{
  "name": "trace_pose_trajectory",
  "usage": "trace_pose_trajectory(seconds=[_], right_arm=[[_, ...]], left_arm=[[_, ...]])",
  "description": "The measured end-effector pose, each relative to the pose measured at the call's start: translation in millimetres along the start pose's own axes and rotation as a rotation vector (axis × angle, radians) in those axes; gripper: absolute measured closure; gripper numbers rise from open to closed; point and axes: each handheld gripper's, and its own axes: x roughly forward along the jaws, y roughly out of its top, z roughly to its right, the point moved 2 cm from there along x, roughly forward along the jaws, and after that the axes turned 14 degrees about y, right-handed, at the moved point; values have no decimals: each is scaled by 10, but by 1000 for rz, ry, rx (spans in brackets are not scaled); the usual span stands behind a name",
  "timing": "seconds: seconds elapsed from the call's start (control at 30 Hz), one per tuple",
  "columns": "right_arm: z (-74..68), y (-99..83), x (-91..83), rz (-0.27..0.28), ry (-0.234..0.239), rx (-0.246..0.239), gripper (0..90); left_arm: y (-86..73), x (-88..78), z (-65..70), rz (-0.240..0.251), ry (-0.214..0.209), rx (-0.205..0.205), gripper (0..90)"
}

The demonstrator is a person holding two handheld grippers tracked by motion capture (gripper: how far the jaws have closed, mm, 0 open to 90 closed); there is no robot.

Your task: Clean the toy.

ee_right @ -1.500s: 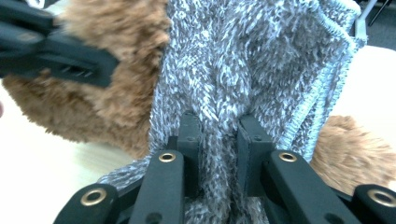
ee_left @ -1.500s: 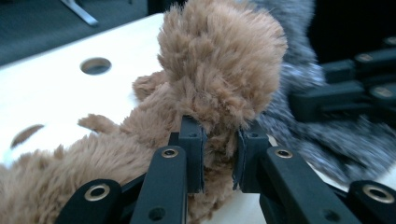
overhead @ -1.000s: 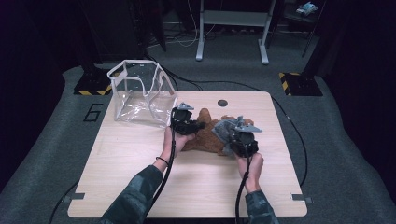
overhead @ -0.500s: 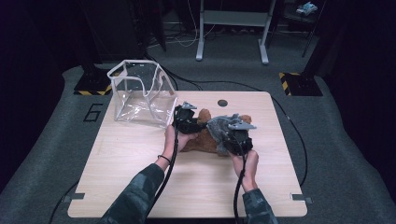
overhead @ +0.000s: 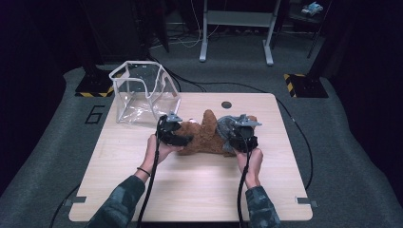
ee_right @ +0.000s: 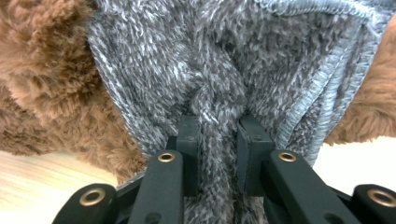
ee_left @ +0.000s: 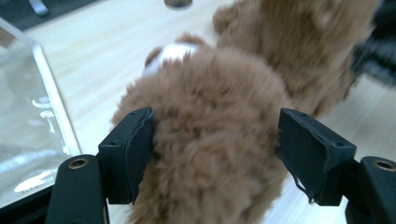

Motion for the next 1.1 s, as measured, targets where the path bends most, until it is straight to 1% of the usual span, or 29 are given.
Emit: trace_pose_trajectory(seconds=[0.03,0.07,0.1,0.13,0.17,0.23,0.3,0.33,0.4,0.43,0.47,0.5,0.53,0.57,0.6,0.63,0.67,0.7,0.73,0.77,0.8,0.83,0.87,0.9,0.93,1.0,1.03,1.07,1.1], right_arm=[[1,4,3,0,-1,5,744],[0,8,6,2,3,3,744],[0,8,6,2,3,3,744],[-6,8,10,1,-5,5,744],[-9,9,12,0,-4,1,743],[-8,1,-5,8,-5,-8,742],[-18,-20,-47,22,-1,-11,743],[-60,-57,-129,31,-7,-41,743],[-117,-108,-231,57,-9,-66,745],[-117,-108,-231,57,-9,-66,745],[-148,-137,-282,69,-5,-74,746],[-228,-204,-356,86,14,-100,747],[-285,-236,-362,80,29,-118,748],[-355,-266,-347,73,47,-136,748],[-434,-287,-310,60,66,-156,748],[-434,-287,-310,60,66,-156,748],[-603,-302,-177,25,104,-203,748],[-603,-302,-177,25,104,-203,748],[-778,-297,3,-11,143,-246,748],[-778,-297,3,-11,143,-246,748],[-947,-294,191,-40,187,-271,748],[-1022,-290,277,-48,205,-267,748],[-1089,-290,360,-58,219,-263,748],[-1132,-282,440,-68,241,-277,748],[-1162,-284,512,-84,250,-274,747],[-1180,-282,619,-94,233,-271,748],[-1180,-282,619,-94,233,-271,748],[-1132,-271,630,-101,222,-262,749],[-1132,-271,630,-101,222,-262,749]], left_arm=[[0,0,0,0,0,0,289],[-24,46,7,-9,1,15,323],[-24,46,7,-9,1,15,368],[-29,63,10,-12,0,18,368],[-32,77,11,-8,-11,14,420],[-38,91,-6,-19,-21,8,542],[-40,109,-39,-36,-53,-38,618],[-25,108,-69,-52,-71,-75,644],[-14,111,-92,-62,-82,-107,652],[-14,111,-92,-62,-82,-107,653],[-7,110,-101,-67,-87,-119,653],[4,113,-100,-71,-93,-145,654],[12,112,-105,-79,-99,-145,653],[20,117,-102,-74,-96,-145,653],[29,120,-100,-81,-101,-158,653],[29,120,-100,-81,-101,-158,653],[49,128,-86,-86,-100,-173,653],[49,128,-86,-86,-100,-173,652],[69,135,-73,-90,-97,-166,652],[69,135,-73,-90,-97,-166,652],[85,134,-61,-96,-94,-163,652],[85,134,-61,-96,-94,-163,653],[91,142,-46,-97,-91,-178,653],[87,146,-51,-99,-88,-171,653],[83,147,-54,-103,-85,-170,653],[76,154,-66,-101,-85,-166,653],[76,154,-66,-101,-85,-166,653],[76,154,-69,-102,-88,-169,653],[78,155,-70,-101,-89,-166,653]])
